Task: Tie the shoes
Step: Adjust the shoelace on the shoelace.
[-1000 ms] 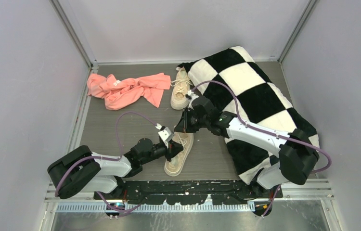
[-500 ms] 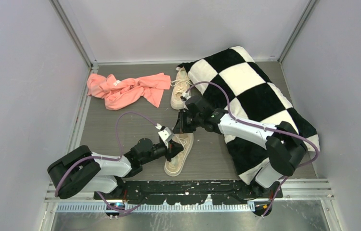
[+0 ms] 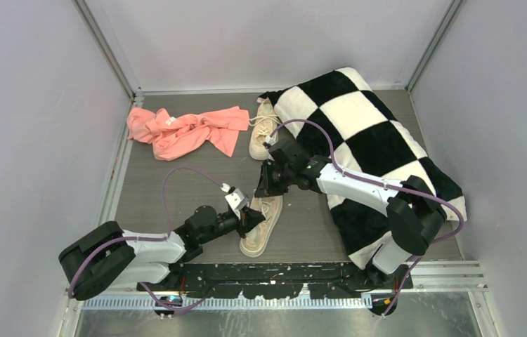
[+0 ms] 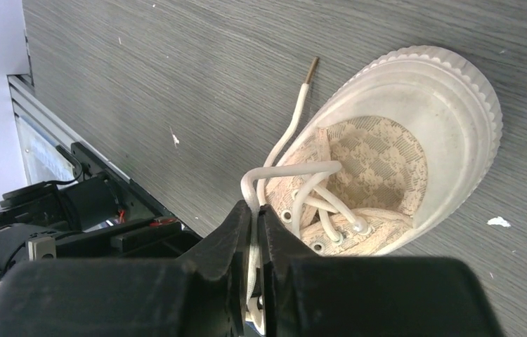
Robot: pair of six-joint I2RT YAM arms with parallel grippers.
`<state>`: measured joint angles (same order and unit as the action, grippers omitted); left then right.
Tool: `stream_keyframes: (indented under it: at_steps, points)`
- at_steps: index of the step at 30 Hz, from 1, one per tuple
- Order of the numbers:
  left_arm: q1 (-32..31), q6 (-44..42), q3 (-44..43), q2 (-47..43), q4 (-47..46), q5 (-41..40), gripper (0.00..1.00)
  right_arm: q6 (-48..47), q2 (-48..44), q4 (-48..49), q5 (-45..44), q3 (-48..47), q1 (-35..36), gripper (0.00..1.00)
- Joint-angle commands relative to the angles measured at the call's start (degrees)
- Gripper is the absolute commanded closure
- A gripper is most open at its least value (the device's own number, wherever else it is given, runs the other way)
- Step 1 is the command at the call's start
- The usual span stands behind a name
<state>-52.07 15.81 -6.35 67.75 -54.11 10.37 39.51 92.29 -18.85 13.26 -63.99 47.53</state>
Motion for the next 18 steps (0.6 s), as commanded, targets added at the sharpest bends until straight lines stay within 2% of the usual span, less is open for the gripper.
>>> stream_keyframes:
  at_steps: [1,6,12,18]
  points:
    - [-0.11,-1.56,0.46,-1.43,-1.13,-0.78,1.00,-0.82,-0.77,-0.72,0.09,-0.89,0.13,0.81]
    - [-0.05,-1.71,0.46,-0.57,-2.06,-0.97,1.00,-1.02,-3.32,-1.57,-1.75,0.17,0.20,0.52]
    - [-0.04,-1.85,0.04,0.77,-3.37,-1.05,1.00,-0.51,-10.27,-1.40,-6.47,2.96,0.12,0.43]
    - [-0.04,-1.93,-0.07,1.34,-4.16,-0.79,1.00,-1.11,-14.54,-2.73,-10.41,5.19,-1.18,0.40]
